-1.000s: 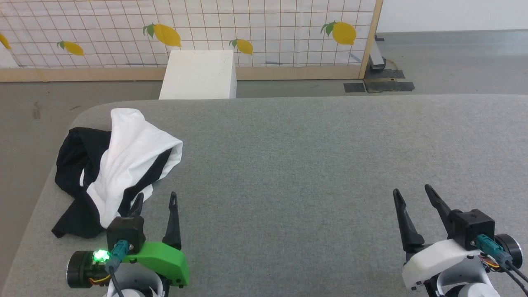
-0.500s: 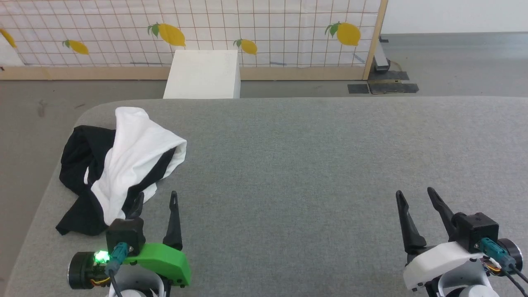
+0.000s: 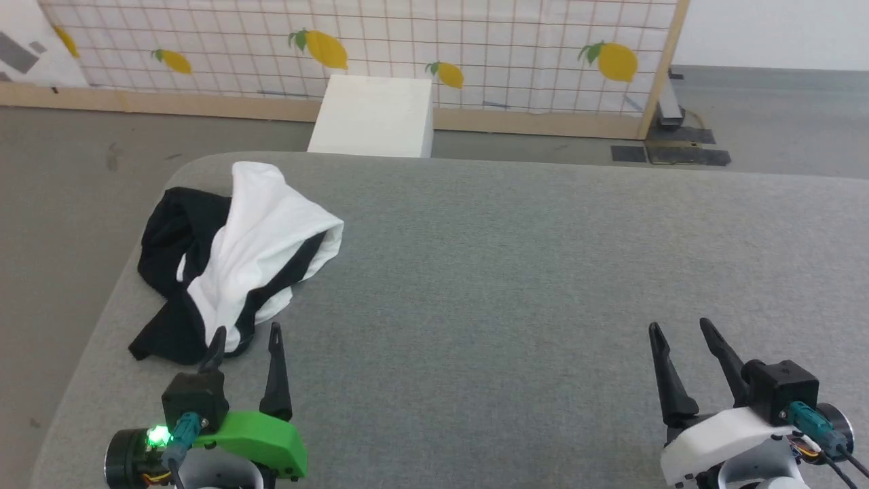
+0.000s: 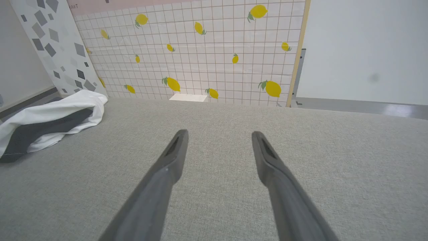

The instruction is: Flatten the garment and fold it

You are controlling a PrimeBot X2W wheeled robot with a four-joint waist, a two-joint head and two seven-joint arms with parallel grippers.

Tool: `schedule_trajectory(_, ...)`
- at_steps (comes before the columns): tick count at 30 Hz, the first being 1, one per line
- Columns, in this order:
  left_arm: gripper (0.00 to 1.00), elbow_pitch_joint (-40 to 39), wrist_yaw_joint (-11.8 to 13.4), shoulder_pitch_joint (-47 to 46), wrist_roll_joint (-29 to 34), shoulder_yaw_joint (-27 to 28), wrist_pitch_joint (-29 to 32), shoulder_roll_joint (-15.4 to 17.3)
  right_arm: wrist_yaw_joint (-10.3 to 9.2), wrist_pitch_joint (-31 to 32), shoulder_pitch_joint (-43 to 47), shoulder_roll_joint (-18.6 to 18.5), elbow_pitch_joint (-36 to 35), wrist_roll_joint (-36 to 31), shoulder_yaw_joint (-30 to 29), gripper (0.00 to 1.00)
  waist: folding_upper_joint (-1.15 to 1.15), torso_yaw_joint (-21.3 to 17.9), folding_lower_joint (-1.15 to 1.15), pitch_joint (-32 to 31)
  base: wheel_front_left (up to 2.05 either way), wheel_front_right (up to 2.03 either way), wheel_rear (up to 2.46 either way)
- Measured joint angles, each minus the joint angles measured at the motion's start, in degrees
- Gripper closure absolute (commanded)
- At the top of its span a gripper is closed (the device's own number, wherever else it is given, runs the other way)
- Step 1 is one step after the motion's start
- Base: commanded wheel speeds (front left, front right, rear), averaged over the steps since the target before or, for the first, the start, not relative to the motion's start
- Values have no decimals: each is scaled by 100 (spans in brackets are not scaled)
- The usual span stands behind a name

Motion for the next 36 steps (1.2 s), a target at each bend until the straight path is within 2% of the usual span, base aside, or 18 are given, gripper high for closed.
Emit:
schedule_trajectory(22, 0, 43, 52, 243, -77, 35, -259, 0, 1, -254, 71, 1, 282, 254, 149, 0, 0, 888, 0, -77, 0, 0, 0)
schedule_trajectory(36, 0, 54, 145, 336, -182, 32, -437, 0, 1, -422, 105, 1, 415, 407, 202, 0, 0, 1234, 0, -70, 0, 0, 0)
